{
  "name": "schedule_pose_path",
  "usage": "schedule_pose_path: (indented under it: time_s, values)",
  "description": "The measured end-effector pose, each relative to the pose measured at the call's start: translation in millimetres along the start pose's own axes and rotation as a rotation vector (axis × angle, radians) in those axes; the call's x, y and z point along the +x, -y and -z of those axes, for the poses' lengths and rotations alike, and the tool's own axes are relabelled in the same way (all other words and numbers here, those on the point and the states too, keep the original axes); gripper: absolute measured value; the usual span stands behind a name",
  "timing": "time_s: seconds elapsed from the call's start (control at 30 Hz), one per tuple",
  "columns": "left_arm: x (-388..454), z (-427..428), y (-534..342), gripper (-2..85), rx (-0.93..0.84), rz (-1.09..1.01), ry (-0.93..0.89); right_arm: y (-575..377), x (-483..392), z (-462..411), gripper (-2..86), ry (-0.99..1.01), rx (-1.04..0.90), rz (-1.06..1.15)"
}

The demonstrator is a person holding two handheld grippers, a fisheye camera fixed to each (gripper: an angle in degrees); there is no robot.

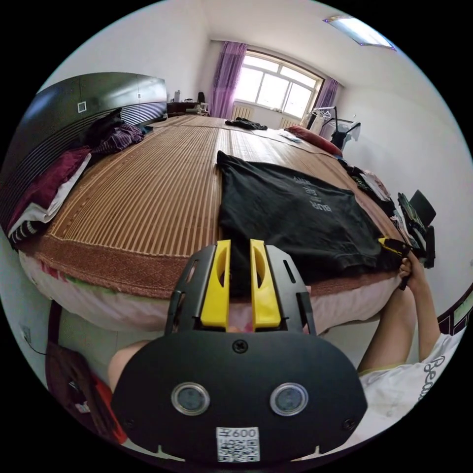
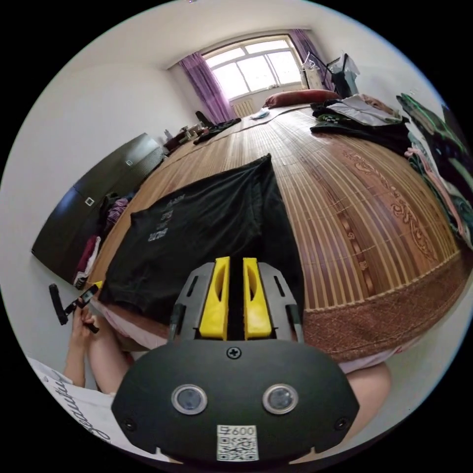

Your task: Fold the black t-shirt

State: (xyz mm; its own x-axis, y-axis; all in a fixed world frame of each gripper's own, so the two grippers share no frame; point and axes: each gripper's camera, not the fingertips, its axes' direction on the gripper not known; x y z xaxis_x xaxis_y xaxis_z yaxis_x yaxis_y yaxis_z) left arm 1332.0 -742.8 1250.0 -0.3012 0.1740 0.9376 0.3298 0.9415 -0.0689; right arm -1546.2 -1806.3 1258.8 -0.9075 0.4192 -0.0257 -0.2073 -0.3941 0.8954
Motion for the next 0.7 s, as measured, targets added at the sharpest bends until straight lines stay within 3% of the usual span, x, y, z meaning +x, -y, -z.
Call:
schedule_pose_path:
  time_s: [0.27,0.53,0.7]
  values:
    - [-6.8,16.8,0.0,5.1,-0.006,-0.037,-0.097,21.6,34.5,52.7,-0.8,0.057,0.068,0.006]
    - [-3.9,37.5,12.1,1.9,-0.021,-0.092,0.046,26.7,59.2,60.5,-0.9,-0.008,0.061,0.026]
    - [-31.1,49.8,22.1,1.5,-0.020,-0.015,-0.029,27.3,81.6,68.2,-0.9,0.003,0.082,-0.002]
